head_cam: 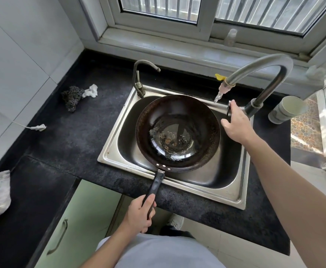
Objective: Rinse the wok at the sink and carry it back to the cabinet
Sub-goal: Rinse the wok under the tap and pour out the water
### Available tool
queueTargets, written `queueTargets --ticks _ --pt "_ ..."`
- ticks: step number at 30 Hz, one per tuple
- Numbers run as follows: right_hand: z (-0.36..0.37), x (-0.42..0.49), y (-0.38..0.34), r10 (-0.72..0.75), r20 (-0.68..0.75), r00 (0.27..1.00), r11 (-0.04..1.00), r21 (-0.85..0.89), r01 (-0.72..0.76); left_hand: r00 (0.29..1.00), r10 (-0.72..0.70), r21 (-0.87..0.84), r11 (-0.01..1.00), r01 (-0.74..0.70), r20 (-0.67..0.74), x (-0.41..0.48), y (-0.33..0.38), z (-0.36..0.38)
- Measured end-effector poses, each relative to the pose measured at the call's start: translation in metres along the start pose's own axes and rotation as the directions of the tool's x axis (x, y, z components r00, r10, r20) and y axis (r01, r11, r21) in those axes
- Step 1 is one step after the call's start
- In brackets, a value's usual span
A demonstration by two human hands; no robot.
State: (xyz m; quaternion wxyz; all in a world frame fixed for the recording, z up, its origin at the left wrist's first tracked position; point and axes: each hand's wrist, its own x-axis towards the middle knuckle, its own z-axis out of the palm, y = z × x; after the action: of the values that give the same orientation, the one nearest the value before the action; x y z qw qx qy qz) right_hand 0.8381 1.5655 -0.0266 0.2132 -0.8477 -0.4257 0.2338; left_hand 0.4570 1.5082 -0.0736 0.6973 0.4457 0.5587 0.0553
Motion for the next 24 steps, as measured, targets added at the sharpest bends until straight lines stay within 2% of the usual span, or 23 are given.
queueTargets --ticks 13,17,24 --pt "0.000 0.008 0.007 -0.014 -0.003 1.000 1.000 0.025 0.014 1.000 -0.003 -0.011 1.000 0.003 0.007 0.000 0.000 -0.002" --pt "0.005 0.000 0.012 0.006 -0.032 0.999 0.998 0.063 -0.004 0.998 -0.017 -0.039 0.999 0.019 0.066 -0.002 0.005 -0.004" --pt "0.037 -0.068 0.009 0.105 -0.061 0.993 0.967 0.239 -0.088 0.976 -0.049 -0.093 0.993 0.070 0.211 0.002 0.013 -0.013"
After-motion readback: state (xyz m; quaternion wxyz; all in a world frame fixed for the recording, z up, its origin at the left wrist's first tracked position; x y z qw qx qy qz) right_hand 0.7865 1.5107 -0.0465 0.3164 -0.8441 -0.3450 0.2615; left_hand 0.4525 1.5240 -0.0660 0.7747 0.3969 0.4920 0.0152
